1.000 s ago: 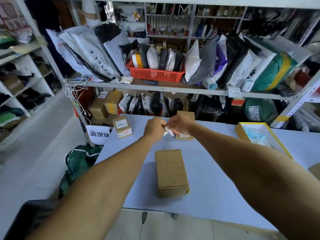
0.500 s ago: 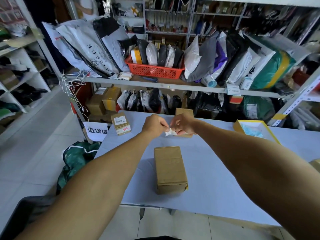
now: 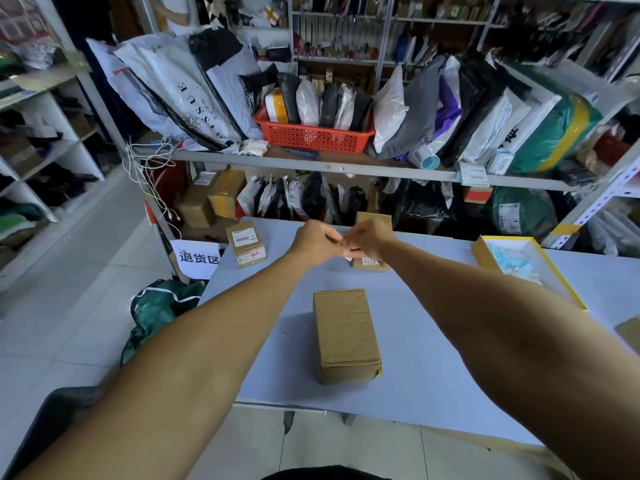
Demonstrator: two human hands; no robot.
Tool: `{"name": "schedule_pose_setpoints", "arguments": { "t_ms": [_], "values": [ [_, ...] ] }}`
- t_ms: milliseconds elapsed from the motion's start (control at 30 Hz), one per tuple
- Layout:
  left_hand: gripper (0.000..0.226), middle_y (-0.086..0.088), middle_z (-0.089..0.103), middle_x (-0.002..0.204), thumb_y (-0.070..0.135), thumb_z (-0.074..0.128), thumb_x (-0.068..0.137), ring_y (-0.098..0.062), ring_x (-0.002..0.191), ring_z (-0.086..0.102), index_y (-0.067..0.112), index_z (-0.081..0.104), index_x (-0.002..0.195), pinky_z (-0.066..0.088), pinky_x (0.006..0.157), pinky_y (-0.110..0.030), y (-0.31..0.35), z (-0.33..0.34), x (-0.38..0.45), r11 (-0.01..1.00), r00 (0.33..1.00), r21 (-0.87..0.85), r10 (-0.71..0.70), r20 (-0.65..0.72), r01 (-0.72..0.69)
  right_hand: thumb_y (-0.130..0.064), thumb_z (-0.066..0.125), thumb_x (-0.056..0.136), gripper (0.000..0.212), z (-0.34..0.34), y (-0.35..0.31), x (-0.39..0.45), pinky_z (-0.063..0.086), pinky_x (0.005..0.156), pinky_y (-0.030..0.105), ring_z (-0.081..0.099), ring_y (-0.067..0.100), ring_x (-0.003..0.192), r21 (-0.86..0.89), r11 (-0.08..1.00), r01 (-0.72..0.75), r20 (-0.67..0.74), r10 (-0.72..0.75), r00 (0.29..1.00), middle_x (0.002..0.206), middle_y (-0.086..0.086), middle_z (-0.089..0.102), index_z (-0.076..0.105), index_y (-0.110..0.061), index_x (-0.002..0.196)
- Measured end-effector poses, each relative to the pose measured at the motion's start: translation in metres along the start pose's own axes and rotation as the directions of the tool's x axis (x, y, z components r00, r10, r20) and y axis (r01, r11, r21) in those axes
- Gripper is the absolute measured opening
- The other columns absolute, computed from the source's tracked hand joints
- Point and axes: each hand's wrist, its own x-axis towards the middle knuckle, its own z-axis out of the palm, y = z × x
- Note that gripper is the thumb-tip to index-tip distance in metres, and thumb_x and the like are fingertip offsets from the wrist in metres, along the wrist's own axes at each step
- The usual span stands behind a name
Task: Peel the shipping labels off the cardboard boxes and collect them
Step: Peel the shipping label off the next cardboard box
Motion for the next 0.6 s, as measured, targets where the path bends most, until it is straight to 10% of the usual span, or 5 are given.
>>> {"name": "schedule_pose_setpoints", "arguments": {
  "t_ms": [333,600],
  "values": [
    [0.009,-0.001,0.064,0.066,0.009,0.071,0.086,-0.012,0.063,0.060,0.005,0.077,0.091,0.051,0.069,-0.026,-0.009,-0.006,0.008,0.993,0.999,0.118,0.026,-0.042,-0.021,-0.001,0.066,0.087,0.014,-0.004,0.000,-0.010,0.061,0.077,0.029,0.069,0.024,0.085,0.069,0.998,0.008,0.183,-0.021,0.983,0.089,0.013,0.068,0.064,-0.001,0.101],
    [0.015,-0.018,0.073,0.095,0.008,0.067,0.089,-0.023,0.082,0.072,0.000,0.072,0.101,0.059,0.084,-0.036,-0.006,0.005,0.015,0.997,0.992,0.048,-0.061,0.110,0.056,-0.010,0.070,0.086,0.012,-0.002,-0.007,-0.012,0.059,0.083,0.044,0.071,0.027,0.080,-0.277,0.953,0.121,0.081,-0.103,0.991,0.081,0.014,0.071,0.068,0.000,0.092]
  ]
}}
